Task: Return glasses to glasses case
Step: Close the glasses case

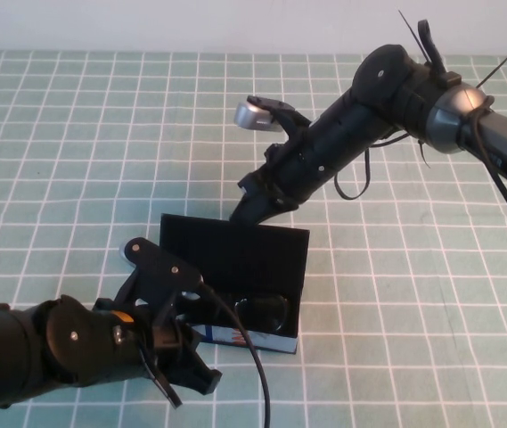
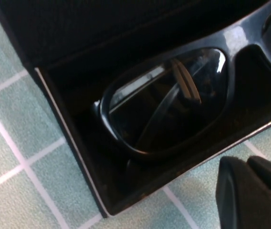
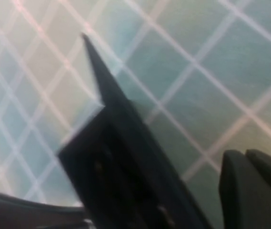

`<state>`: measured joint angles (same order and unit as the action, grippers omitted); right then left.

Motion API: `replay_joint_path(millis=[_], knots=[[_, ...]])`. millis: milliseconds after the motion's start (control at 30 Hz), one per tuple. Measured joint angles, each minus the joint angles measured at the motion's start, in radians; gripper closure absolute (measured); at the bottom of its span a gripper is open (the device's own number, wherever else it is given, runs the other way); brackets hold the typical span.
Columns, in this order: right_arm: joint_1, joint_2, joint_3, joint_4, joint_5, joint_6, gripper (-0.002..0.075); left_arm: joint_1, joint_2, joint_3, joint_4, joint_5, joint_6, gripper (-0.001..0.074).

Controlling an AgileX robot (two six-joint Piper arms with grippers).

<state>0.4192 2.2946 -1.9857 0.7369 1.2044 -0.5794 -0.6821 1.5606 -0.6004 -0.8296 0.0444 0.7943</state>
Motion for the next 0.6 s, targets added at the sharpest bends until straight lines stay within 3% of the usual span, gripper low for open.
replay_joint_path(millis=[400,600], knots=[[0.074,0.000,0.000,0.077,0.004,0.004,0.0737,0.000,0.000,0.000,-0.002,-0.034,0.000,0.0734],[0.138,-0.010,0.000,-0.005,0.004,0.038,0.0737,0.000,0.000,0.000,-0.002,-0.036,0.000,0.0734]])
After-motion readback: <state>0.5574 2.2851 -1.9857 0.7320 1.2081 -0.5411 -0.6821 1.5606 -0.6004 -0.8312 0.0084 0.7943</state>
